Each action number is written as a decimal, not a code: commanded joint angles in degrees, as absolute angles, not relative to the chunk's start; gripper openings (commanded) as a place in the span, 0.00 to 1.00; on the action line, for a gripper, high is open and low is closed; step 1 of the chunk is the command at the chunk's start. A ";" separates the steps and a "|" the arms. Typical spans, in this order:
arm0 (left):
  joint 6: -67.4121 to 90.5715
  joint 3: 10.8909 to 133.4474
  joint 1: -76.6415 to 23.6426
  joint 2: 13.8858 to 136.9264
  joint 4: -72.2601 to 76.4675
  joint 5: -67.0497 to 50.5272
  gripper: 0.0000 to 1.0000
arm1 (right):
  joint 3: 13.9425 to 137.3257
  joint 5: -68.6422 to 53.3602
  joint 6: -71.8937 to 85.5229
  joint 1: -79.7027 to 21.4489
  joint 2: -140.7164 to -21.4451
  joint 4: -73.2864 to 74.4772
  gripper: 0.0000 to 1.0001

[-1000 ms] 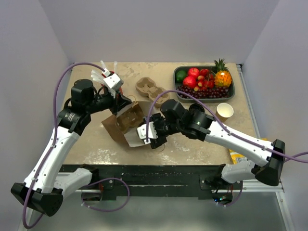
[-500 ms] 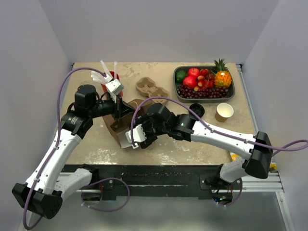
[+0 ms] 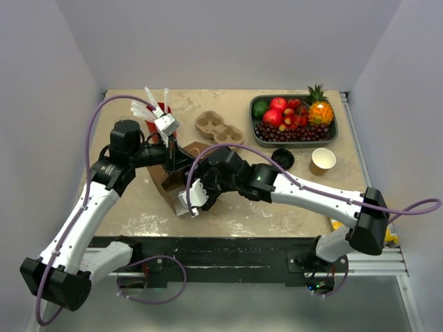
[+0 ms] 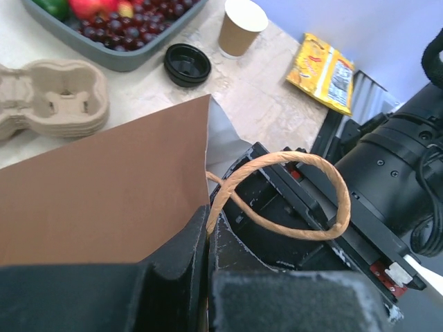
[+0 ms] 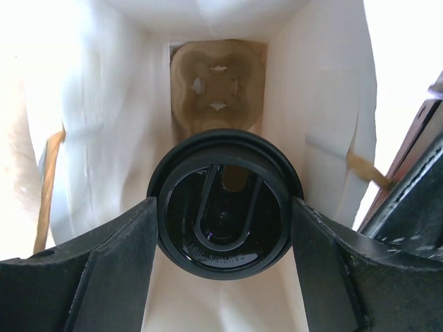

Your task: Pack the takeout coffee

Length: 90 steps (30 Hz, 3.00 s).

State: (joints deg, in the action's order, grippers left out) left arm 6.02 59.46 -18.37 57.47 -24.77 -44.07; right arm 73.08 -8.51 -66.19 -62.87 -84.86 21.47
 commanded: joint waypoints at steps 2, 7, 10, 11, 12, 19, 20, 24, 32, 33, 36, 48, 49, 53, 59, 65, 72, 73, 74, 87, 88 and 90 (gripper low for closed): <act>8.17 60.64 -17.23 59.94 -23.20 -53.69 0.00 | 74.09 -12.48 -78.38 -60.82 -83.23 21.44 0.00; 5.46 63.28 -17.14 60.73 -25.39 -54.75 0.00 | 74.79 -15.91 -87.35 -58.71 -84.37 26.80 0.00; 3.52 64.77 -17.14 61.79 -28.12 -55.37 0.00 | 76.46 -16.87 -89.91 -58.36 -86.74 28.56 0.00; 3.25 64.95 -17.14 62.31 -28.73 -55.72 0.00 | 76.99 -16.96 -90.43 -58.27 -87.44 29.78 0.00; 3.16 65.13 -17.14 62.40 -28.83 -56.07 0.00 | 78.56 -17.05 -91.66 -58.27 -89.54 30.58 0.00; 3.87 65.48 -15.21 62.58 -27.77 -57.21 0.00 | 82.09 -14.51 -95.01 -58.36 -96.06 33.49 0.00; 3.87 65.57 -14.60 62.84 -27.95 -57.74 0.00 | 82.09 -14.07 -95.10 -58.36 -96.33 33.05 0.00; 3.69 65.65 -11.87 64.77 -29.53 -63.17 0.00 | 83.23 -13.80 -92.38 -58.36 -98.00 30.24 0.00; 3.60 66.18 -8.26 67.23 -30.76 -68.38 0.00 | 82.36 -12.66 -85.79 -58.62 -99.76 20.16 0.00; 3.69 66.36 -8.00 67.41 -30.94 -68.99 0.00 | 81.22 -12.13 -85.52 -58.80 -100.02 18.91 0.00; 3.60 66.53 -6.77 68.46 -32.08 -71.62 0.00 | 80.07 -10.37 -85.34 -59.06 -101.07 15.83 0.00; 3.52 68.20 -5.71 71.02 -32.96 -71.63 0.00 | 81.91 -7.39 -85.43 -59.33 -106.17 14.59 0.00; 3.43 68.20 -5.63 71.02 -33.31 -71.72 0.00 | 81.74 -6.69 -85.43 -59.24 -106.69 14.15 0.00; 3.16 68.20 -5.45 71.28 -34.36 -72.68 0.00 | 79.20 -7.21 -85.34 -59.24 -106.17 8.98 0.00; 2.11 69.08 -5.36 72.16 -36.12 -74.53 0.00 | 77.08 -8.35 -84.56 -59.24 -105.73 4.14 0.00; -1.56 70.05 -5.19 72.86 -39.28 -75.49 0.00 | 75.07 -10.81 -81.92 -58.27 -104.24 0.27 0.00; -10.97 74.25 -4.57 74.53 -50.59 -74.88 0.00 | 75.06 -13.97 -77.97 -58.27 -101.17 0.26 0.00; -13.25 75.05 -4.57 74.79 -52.80 -74.53 0.00 | 75.06 -14.41 -76.04 -58.27 -100.03 0.26 0.00; -18.67 76.10 -4.57 75.32 -55.35 -73.75 0.00 | 75.06 -14.85 -74.89 -58.27 -99.32 0.26 0.00; -35.77 84.55 -4.31 81.04 -75.32 -73.39 0.00 | 77.69 -27.86 -62.85 -59.41 -101.07 -2.20 0.00; -36.29 84.38 -4.31 80.86 -75.41 -73.13 0.00 | 78.74 -28.38 -62.75 -59.50 -101.68 -1.68 0.00; -36.91 83.76 -4.31 80.60 -75.41 -72.16 0.00 | 79.28 -30.93 -62.84 -59.59 -102.83 -0.80 0.00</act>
State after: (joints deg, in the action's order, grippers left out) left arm -32.67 83.48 -4.80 81.12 -73.12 -71.99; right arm 75.50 -24.71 -65.04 -59.22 -101.41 1.19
